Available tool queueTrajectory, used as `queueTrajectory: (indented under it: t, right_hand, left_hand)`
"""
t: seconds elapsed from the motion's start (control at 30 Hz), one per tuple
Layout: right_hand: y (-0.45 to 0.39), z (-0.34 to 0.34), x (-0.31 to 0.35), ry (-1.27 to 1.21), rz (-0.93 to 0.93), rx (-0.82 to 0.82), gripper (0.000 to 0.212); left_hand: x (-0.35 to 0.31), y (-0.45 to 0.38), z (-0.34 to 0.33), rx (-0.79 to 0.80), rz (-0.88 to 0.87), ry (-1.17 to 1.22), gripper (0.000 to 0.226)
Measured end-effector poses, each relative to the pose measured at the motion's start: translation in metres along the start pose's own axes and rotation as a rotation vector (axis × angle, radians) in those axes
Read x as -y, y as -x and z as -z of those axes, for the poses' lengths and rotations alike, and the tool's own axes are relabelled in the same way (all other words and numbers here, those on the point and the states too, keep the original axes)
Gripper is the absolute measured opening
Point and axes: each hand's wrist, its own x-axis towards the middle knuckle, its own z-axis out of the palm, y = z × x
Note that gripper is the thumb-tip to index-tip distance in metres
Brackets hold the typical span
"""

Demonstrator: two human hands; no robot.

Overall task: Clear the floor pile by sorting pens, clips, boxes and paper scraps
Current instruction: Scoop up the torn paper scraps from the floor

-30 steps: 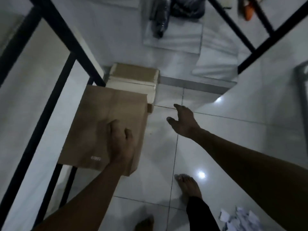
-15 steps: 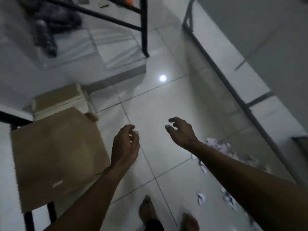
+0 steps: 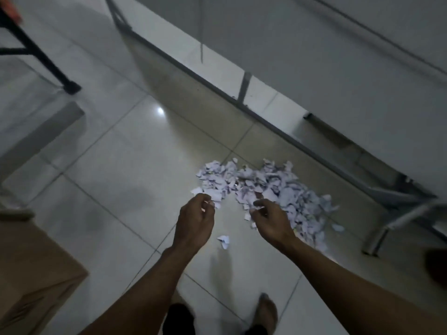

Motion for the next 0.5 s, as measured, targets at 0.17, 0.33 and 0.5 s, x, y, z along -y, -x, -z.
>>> queueTrajectory:
  t: [0.17, 0.33, 0.5]
  right_hand:
    - [0.008, 0.055, -0.078, -0.058, -0.109, -0.063, 0.03]
    - [0.008, 0.063, -0.134, -0.088, -0.148, -0.111, 0.027]
    - [-0.013, 0.044, -0.168, -0.15, -0.169, -0.19, 0.026]
  left_hand:
    - [-0.029, 0.012, -0.082, 0.111, -0.019, -0.033, 0.014]
    - [-0.02, 0.017, -0.129, 0.22, -0.051, -0.102, 0.017]
    - [0.011, 0.002, -0.16, 0.338, -0.139, -0.187, 0.02]
